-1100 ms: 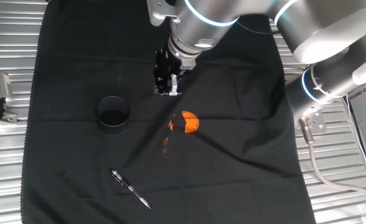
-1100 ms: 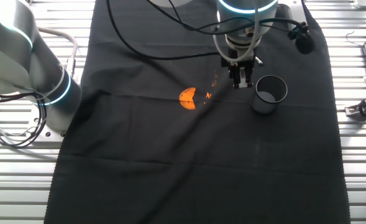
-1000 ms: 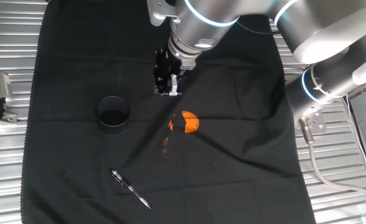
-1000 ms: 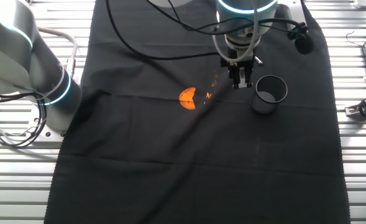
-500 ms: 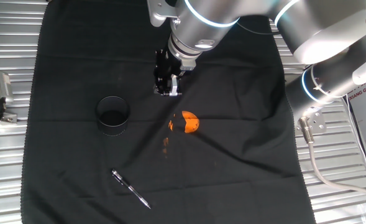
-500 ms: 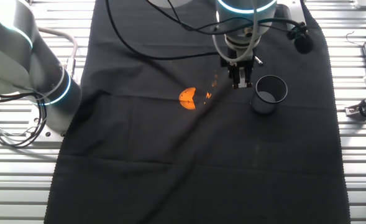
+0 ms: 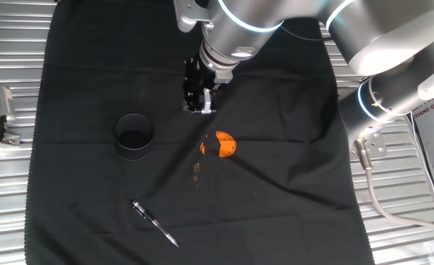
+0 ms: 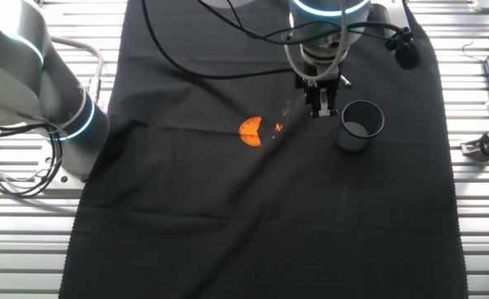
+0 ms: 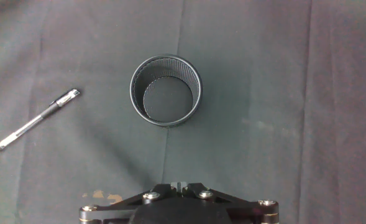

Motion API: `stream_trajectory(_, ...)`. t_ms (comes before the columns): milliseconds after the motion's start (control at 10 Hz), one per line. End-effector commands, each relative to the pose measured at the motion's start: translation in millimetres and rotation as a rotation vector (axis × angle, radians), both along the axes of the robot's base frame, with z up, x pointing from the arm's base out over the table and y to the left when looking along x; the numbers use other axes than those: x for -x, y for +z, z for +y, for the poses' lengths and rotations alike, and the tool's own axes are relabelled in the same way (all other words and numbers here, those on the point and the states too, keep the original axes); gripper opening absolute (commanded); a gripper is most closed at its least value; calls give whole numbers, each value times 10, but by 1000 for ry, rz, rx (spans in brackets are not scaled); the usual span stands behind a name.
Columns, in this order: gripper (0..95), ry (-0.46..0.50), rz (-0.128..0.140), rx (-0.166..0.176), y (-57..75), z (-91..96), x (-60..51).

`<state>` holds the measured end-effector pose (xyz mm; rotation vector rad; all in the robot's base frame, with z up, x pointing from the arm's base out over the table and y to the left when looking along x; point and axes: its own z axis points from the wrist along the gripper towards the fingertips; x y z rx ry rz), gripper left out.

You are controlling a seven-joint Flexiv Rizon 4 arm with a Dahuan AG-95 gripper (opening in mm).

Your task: Put the pen into the pen holder

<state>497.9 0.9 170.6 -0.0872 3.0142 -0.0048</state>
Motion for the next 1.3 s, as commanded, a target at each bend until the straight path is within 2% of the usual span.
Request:
stream_trajectory(100,0,1,-4,1,1,0,4)
stream_trajectory(1100,0,-3,2,-1,-16,2,3)
stream_trajectory(1200,0,-5,2,0,-30,30,-4)
stream_trajectory(1300,0,-23,0,8,-84,158,-39)
